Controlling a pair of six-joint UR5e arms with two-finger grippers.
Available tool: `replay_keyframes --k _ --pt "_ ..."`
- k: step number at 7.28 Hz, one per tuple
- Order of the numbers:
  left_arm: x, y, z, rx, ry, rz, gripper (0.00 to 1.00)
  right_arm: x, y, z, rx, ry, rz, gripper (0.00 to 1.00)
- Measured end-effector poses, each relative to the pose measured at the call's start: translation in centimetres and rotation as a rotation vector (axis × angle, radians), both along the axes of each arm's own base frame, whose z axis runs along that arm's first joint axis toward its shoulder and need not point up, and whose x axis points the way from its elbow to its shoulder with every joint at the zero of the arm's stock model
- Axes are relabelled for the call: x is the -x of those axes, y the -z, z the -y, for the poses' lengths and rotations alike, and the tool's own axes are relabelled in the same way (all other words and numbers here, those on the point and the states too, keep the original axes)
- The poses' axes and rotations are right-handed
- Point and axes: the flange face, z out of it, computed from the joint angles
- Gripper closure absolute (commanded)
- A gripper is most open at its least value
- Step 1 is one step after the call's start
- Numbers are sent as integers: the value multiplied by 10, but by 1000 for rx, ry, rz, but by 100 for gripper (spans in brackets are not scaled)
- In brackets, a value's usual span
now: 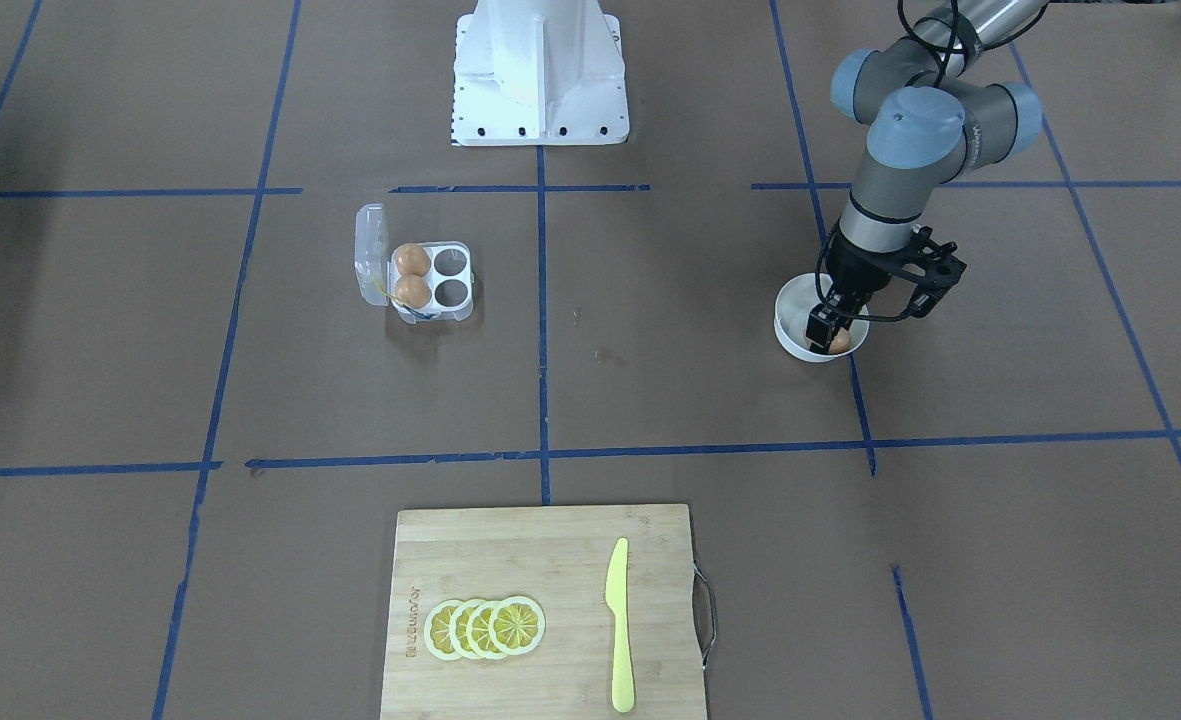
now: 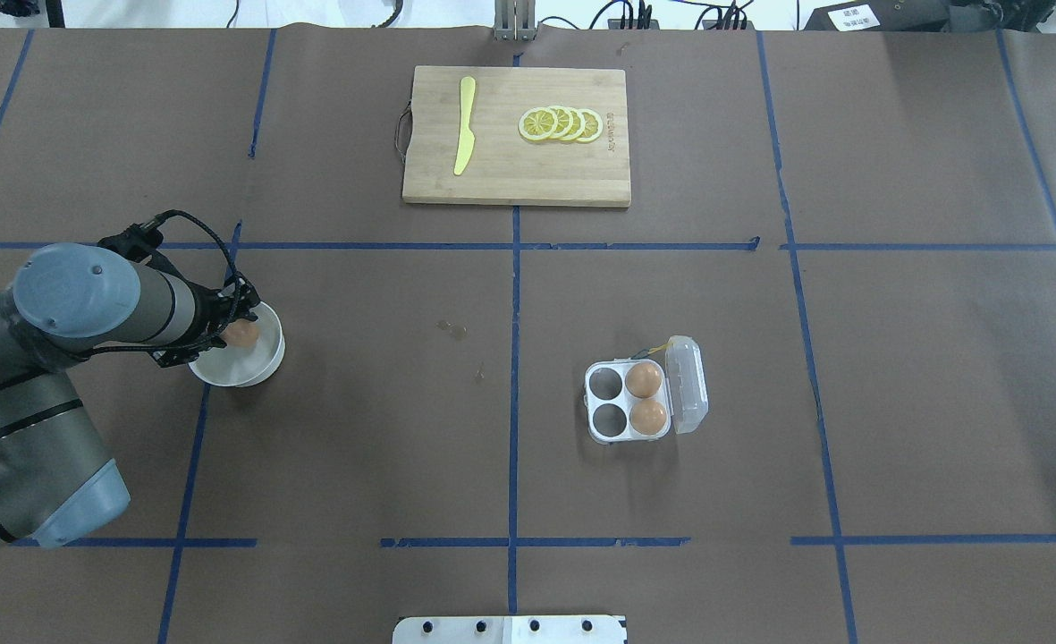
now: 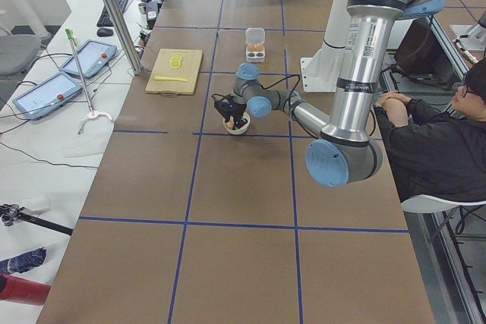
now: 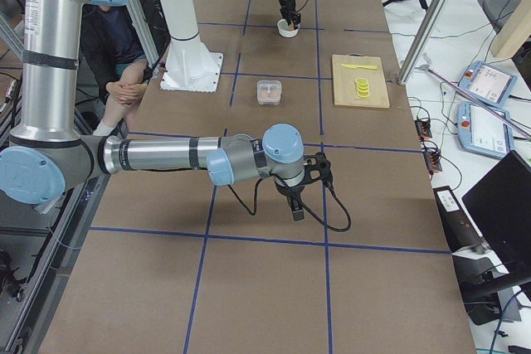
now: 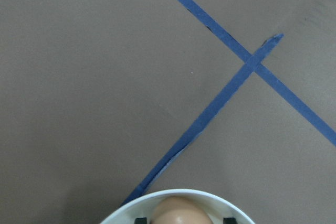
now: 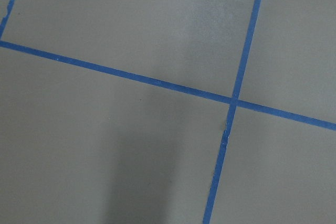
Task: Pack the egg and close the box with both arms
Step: 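Close the left gripper on the egg and lift it from the bowl, then carry the egg with the left gripper over to the egg box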
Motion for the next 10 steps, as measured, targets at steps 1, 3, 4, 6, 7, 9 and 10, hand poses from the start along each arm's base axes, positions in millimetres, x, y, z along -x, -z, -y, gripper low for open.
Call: replay_keyframes --k 1,3,4,6,7,9,10 --pt "0 0 0 -2 -2 0 84 0 0 0 0 -1 0 0" --pt "1 5 -1 -9 -4 -7 94 -1 0 0 1 -2 1 0" --pt "4 10 -2 -12 -11 -17 94 -1 0 0 1 -2 1 0" --pt "17 33 -9 -23 -37 -69 100 -1 1 0 0 -3 2 0" --pt "28 44 -9 -47 -38 -85 100 -1 1 0 0 -4 2 0" --pt "40 65 4 -168 -24 -65 100 1 2 -1 6 0 22 0" --pt "38 86 15 -279 -14 -37 100 2 1 -2 13 4 39 0"
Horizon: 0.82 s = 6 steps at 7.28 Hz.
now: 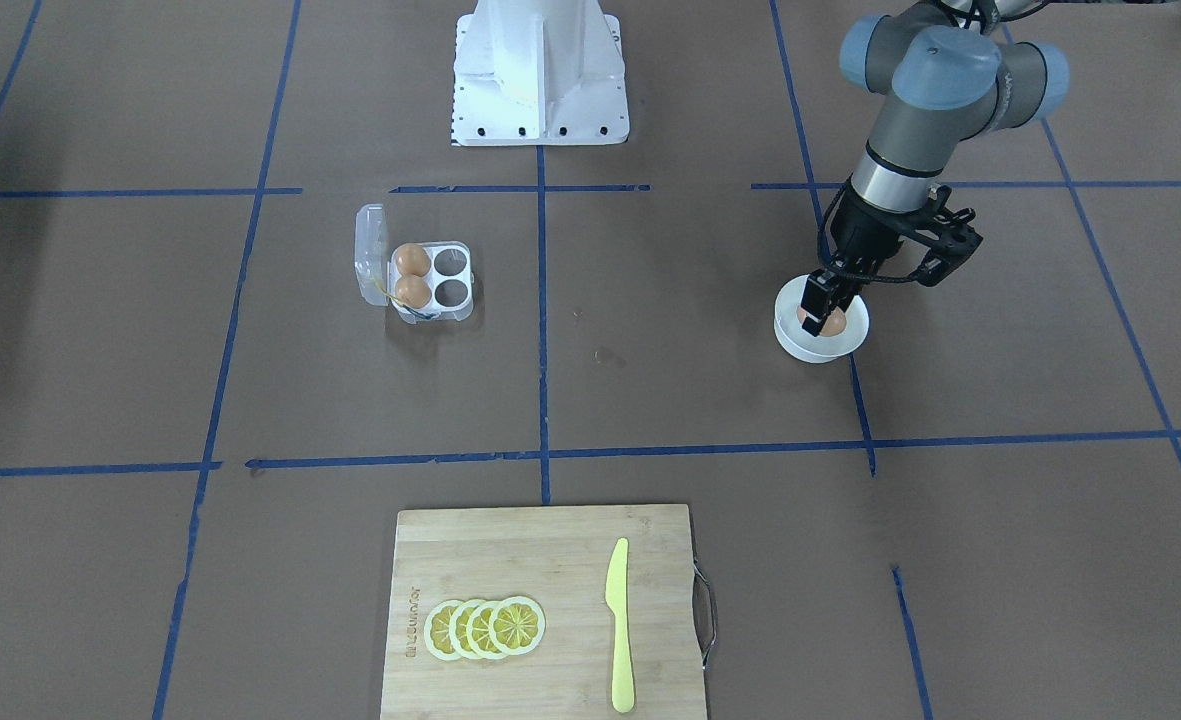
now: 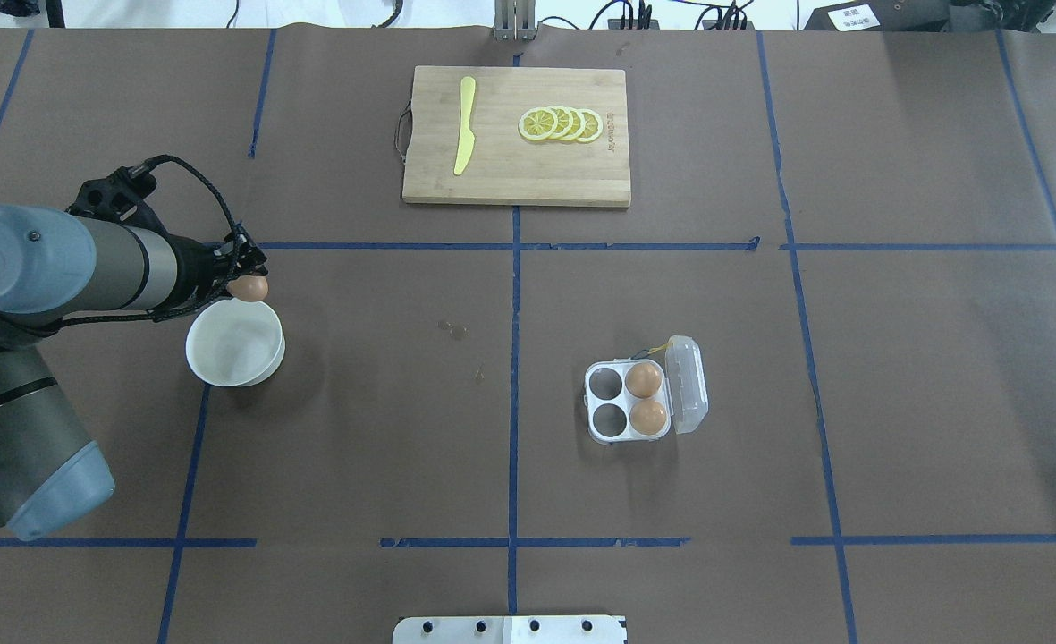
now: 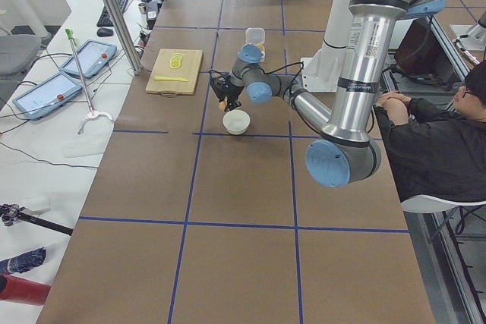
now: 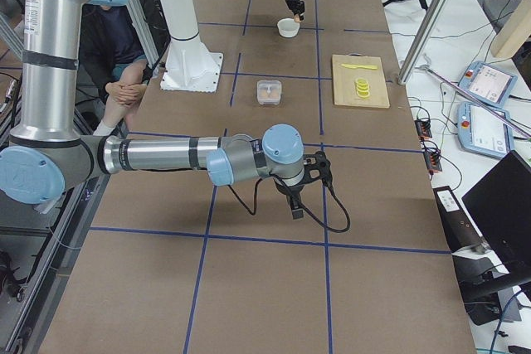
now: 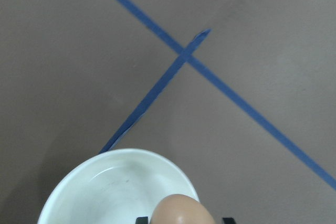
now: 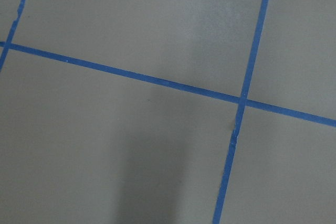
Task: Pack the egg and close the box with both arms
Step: 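Carry the egg with the left gripper over to the egg box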
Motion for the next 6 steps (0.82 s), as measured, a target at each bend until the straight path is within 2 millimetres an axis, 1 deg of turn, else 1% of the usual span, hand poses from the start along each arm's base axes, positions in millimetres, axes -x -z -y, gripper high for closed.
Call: replay_keyframes --k 1,2,3,4,6 --pt "-7 32 12 -157 -12 40 100 0 -3 -3 10 2 9 0" --pt "-15 65 18 -342 -74 96 100 0 -6 -7 18 2 13 0" --pt "-27 97 17 -557 -158 134 100 0 -8 -9 25 0 16 0" --pt "-44 118 10 -750 -202 106 100 -2 -11 -12 32 -3 20 0" --pt "-75 129 -11 -997 -210 -7 100 -6 -14 -18 44 -13 34 0"
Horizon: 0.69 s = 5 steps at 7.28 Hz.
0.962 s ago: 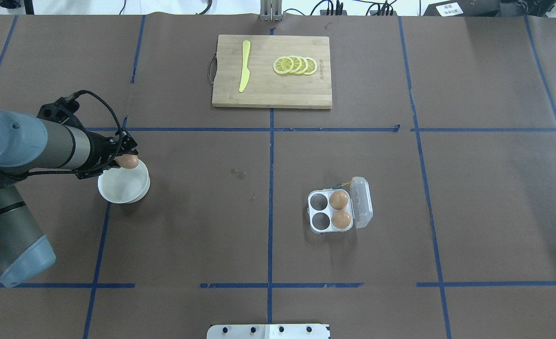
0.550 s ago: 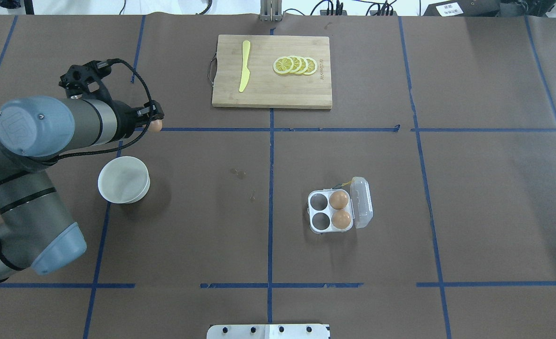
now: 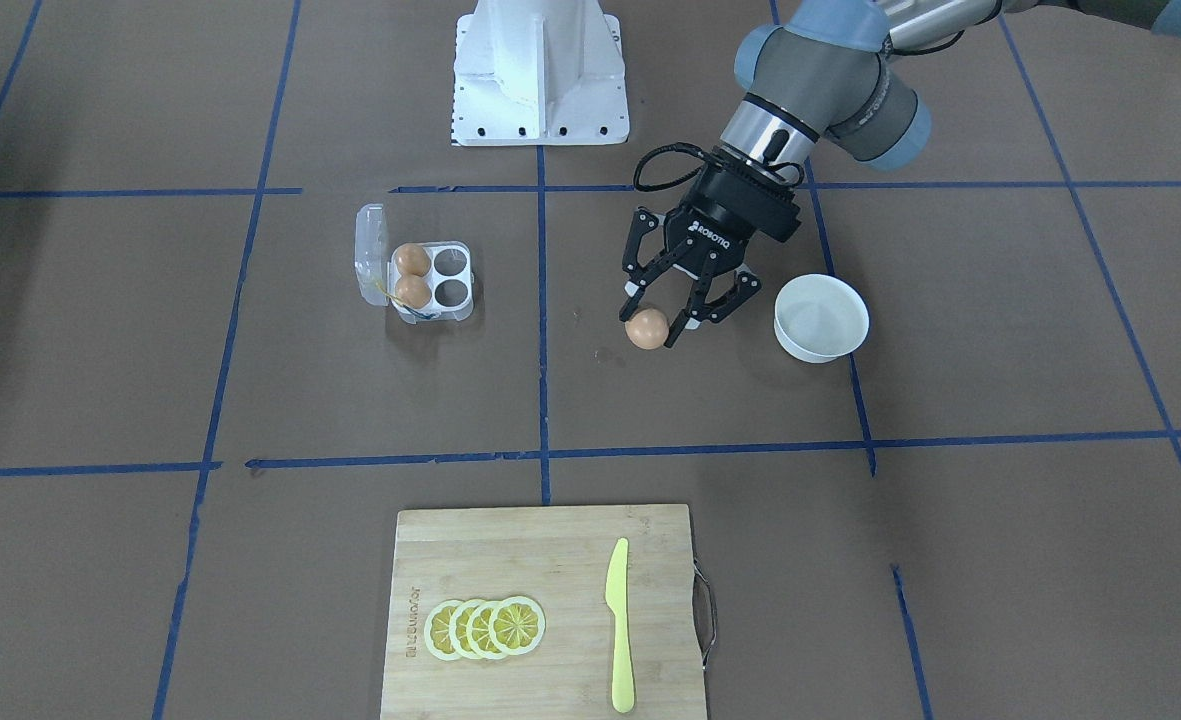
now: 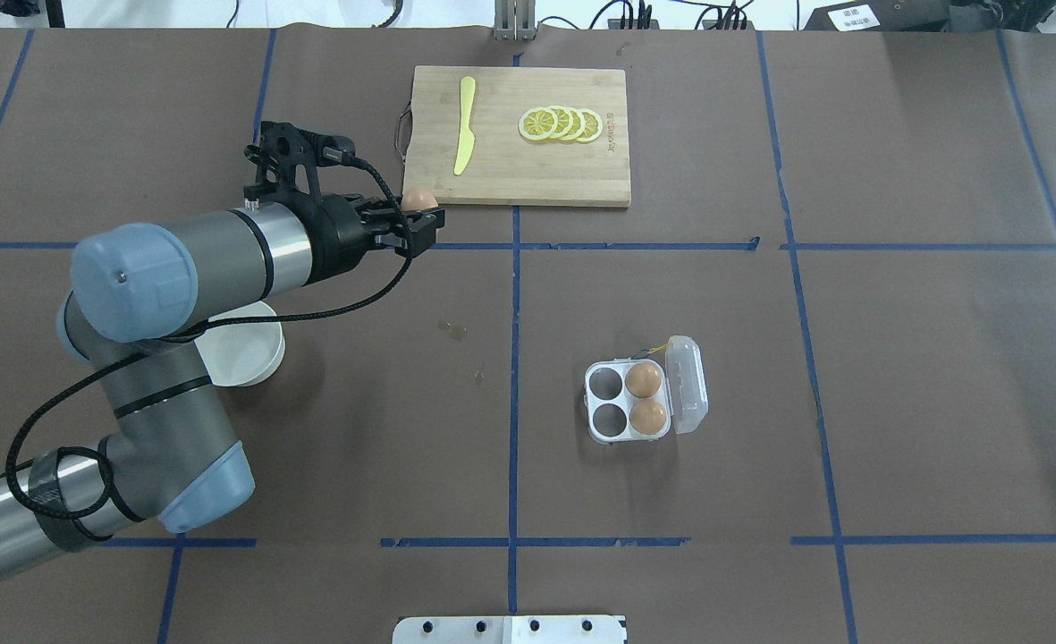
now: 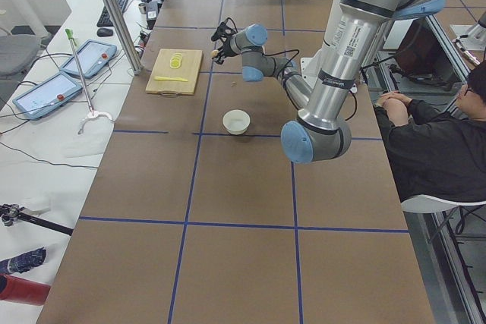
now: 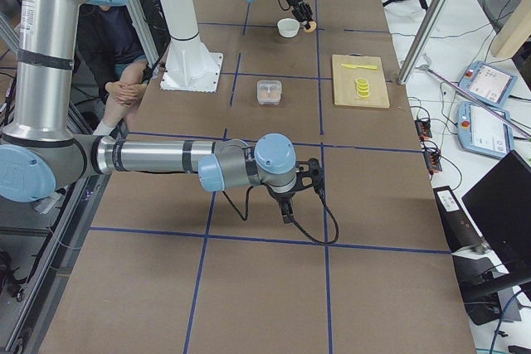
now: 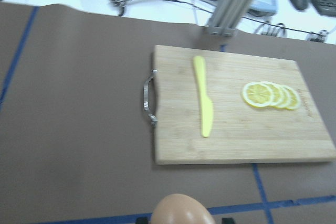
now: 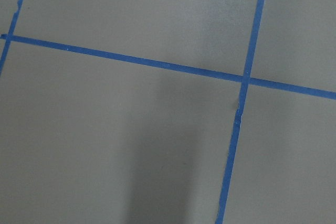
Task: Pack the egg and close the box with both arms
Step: 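Carry the egg with the left gripper over to the egg box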
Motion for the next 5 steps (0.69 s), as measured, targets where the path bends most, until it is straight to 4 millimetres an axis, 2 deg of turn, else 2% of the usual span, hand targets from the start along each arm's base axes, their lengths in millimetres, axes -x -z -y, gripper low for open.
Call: replay_keyframes --k 1,3,5 --pt "-15 12 -16 -119 -30 -18 100 -2 -1 -2 4 -5 5 0" --pt "-58 33 -54 -391 -76 4 100 -4 0 -3 26 -23 18 0" --pt "-101 53 -76 -650 -87 85 100 -4 1 -3 45 -40 26 0"
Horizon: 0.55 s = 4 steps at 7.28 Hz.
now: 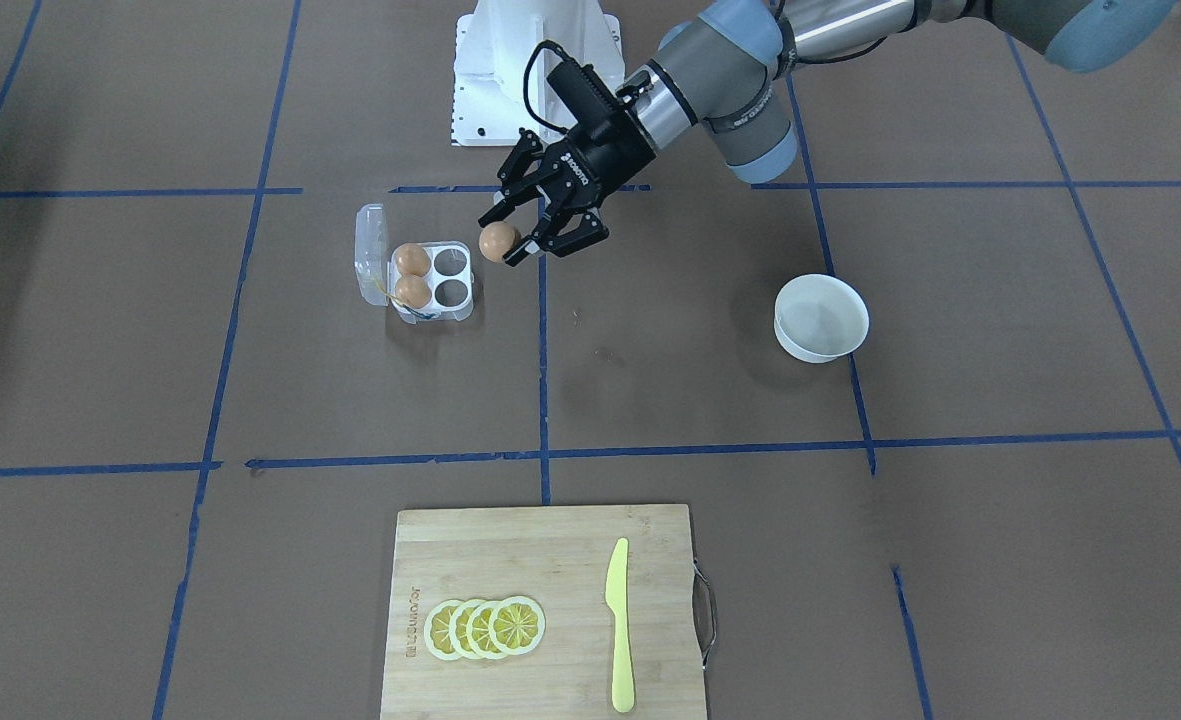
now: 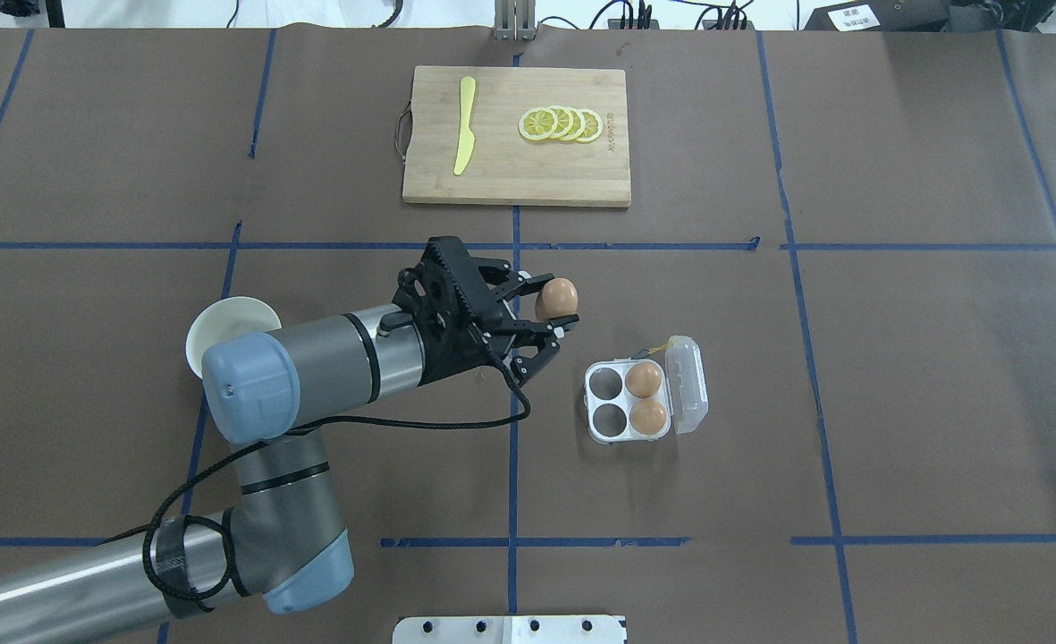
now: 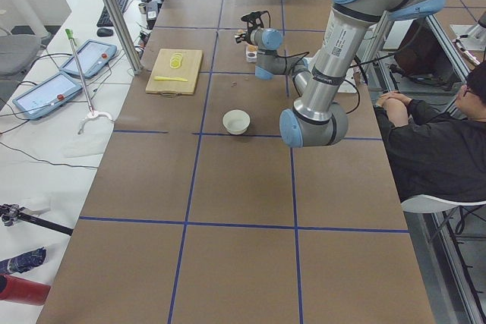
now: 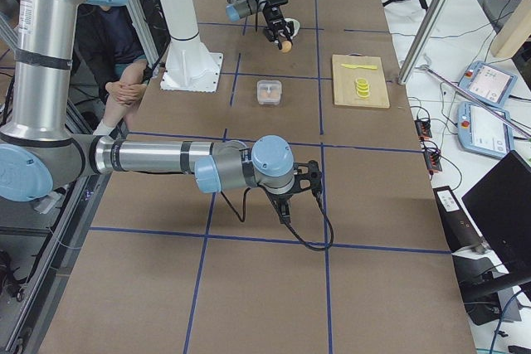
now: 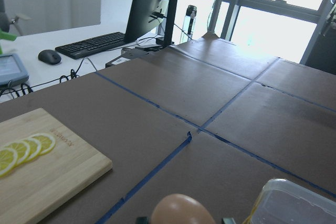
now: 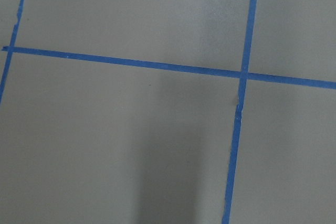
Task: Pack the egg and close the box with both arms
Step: 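Carry the egg with the left gripper over to the egg box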
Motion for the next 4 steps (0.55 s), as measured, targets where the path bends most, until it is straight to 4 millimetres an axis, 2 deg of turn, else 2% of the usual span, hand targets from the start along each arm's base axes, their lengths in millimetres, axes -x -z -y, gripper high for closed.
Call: replay_keyframes --k 1,4 --pt "-20 4 -3 -64 2 23 100 -1 0 0 3 -5 1 0" --pt "-58 -12 -13 -181 2 80 100 -3 0 0 10 -14 3 0"
